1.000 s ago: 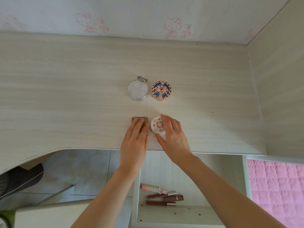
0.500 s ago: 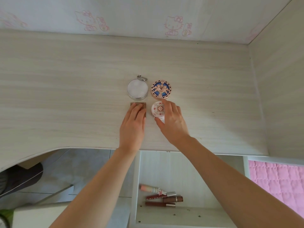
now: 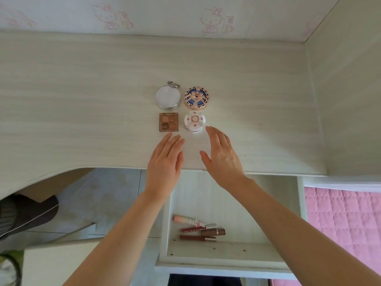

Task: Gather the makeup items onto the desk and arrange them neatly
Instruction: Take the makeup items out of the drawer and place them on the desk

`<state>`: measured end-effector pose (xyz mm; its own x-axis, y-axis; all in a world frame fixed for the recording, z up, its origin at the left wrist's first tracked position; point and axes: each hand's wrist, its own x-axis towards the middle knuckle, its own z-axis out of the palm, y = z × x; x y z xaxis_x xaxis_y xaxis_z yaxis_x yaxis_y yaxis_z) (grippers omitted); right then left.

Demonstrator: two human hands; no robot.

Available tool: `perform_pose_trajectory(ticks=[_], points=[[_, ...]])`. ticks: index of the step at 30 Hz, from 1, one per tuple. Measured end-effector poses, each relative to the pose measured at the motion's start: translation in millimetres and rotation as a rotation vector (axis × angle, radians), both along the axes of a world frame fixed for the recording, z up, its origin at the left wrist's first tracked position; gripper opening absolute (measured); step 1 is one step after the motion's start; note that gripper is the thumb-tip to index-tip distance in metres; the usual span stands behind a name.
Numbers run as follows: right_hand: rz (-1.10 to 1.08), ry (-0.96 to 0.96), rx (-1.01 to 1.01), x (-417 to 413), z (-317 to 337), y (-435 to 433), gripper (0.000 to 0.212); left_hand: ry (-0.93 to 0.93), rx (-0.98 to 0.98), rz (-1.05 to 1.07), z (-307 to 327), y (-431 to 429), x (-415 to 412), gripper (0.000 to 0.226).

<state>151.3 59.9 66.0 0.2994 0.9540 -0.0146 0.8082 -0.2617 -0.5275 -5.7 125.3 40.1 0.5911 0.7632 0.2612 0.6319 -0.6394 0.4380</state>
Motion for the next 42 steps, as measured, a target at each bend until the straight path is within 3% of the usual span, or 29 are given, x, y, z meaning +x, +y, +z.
perform_pose_trajectory(ticks=[4, 11, 19, 25, 30, 42], points=[[0.052, -0.017, -0.010, -2.1, 3.7, -44.9, 0.057, -0.015, -0.033, -0.046, 2.1, -36.6, -11.4, 0.030], [0.124, -0.006, -0.041, -9.6, -12.8, -120.3, 0.051, 0.119, -0.148, -0.158, -9.0, -104.0, -25.7, 0.028], [0.240, 0.009, -0.432, -9.9, -89.5, -180.4, 0.049, 0.207, -0.316, -0.184, -47.7, -141.3, -25.9, 0.025], [0.298, 0.080, -0.636, -21.5, -129.2, -181.6, 0.035, 0.502, -0.479, -0.224, -91.4, -144.0, -33.6, 0.039], [0.333, 0.096, -0.687, -31.4, -149.8, -168.1, 0.038, 0.651, -0.505, -0.247, -111.9, -142.0, -35.5, 0.041], [0.255, 0.141, -0.716, -63.3, -162.8, -157.7, 0.037, 0.717, -0.600, -0.168, -131.0, -142.7, -33.3, 0.030]])
